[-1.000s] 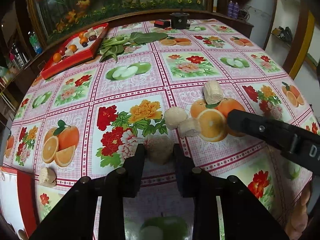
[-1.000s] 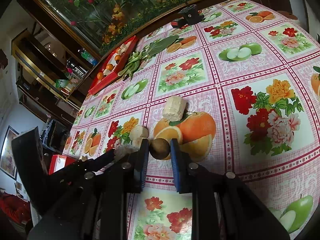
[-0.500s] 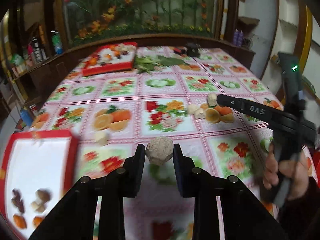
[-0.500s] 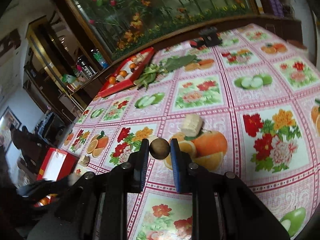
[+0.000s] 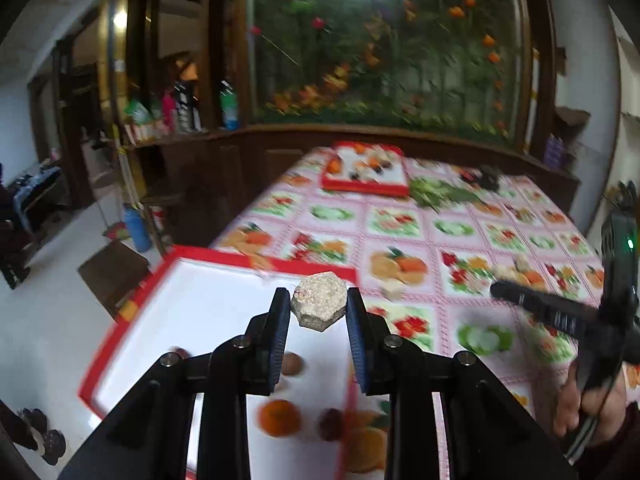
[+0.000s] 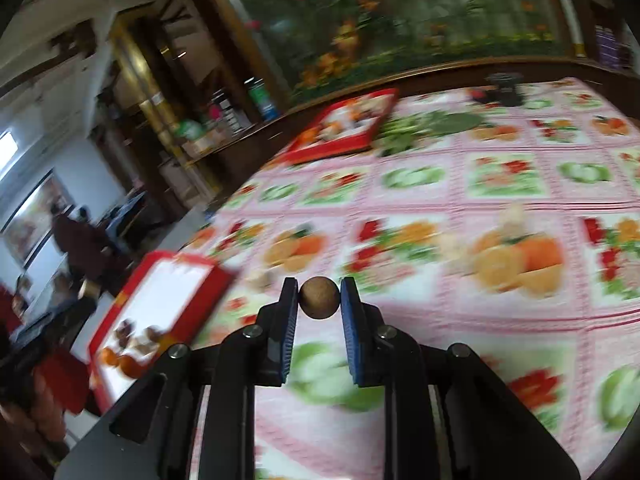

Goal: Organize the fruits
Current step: 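Carry the kiwi and beige piece over the white tray and open both grippers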

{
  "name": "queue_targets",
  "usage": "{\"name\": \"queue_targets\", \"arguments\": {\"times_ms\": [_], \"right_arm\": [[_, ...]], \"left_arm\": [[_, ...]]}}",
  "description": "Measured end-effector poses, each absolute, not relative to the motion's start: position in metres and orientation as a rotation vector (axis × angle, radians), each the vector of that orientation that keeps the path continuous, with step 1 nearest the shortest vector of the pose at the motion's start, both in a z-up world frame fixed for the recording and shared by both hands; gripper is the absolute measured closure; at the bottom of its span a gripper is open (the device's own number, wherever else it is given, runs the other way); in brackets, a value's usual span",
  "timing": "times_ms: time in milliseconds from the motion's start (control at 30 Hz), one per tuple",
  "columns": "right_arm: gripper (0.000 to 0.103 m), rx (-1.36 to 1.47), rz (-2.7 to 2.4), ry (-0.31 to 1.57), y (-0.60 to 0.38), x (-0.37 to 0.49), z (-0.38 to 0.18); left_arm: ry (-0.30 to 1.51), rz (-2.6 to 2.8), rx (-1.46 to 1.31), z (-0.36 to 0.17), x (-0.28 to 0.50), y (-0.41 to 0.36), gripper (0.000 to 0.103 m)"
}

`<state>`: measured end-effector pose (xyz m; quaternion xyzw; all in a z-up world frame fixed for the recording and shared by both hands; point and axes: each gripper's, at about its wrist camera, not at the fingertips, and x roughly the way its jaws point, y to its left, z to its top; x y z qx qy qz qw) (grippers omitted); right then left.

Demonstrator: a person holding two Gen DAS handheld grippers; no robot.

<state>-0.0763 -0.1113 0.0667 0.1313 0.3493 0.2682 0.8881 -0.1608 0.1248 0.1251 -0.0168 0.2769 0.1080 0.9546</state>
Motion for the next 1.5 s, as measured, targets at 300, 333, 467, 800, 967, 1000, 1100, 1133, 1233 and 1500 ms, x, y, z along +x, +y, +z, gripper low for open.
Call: {"name": "queue_targets", "arguments": {"times_ms": [300,333,467,800,967,1000,1100,1133,1233,1500], "right_arm": [[0.079,0.115,0.803,0.695,0.005,-0.117,0.101],[0.079,0.098,0.830,0.693,0.018,-0.122,0.102],[0.079,0.049,0.889,0.707,0.052,-0.133,0.097],[0.079,-0.047,0.938,0.804,0.100,-0.154,0.059],[0.079,-0.037,0.929,0.811,0.100,-0.156,0.056],[0.079,-0.035,0.928,0.813,0.100,-0.156,0.056],[0.079,-0.026,0.937,0.818,0.101,-0.158,0.056],[0.079,-0.028,0.938,0.817,0.102,-0.159,0.056],[0.079,-0.024,0.953,0.819,0.103,-0.159,0.058],[0.062,0.041,0.960,0.785,0.085,-0.155,0.068]], "left_arm": [[0.496,0.383,-0.016,0.126,-0.180,0.178,0.076],[0.505,0.389,-0.019,0.122,-0.181,0.181,0.076],[0.547,0.404,-0.043,0.104,-0.187,0.196,0.076],[0.657,0.384,-0.053,0.065,-0.195,0.204,0.076],[0.690,0.371,-0.056,0.057,-0.195,0.203,0.076],[0.693,0.375,-0.060,0.056,-0.195,0.204,0.075],[0.702,0.402,-0.069,0.057,-0.196,0.207,0.075],[0.705,0.403,-0.074,0.057,-0.196,0.209,0.075],[0.706,0.408,-0.073,0.058,-0.195,0.208,0.065],[0.700,0.411,-0.056,0.064,-0.192,0.200,0.053]]}}
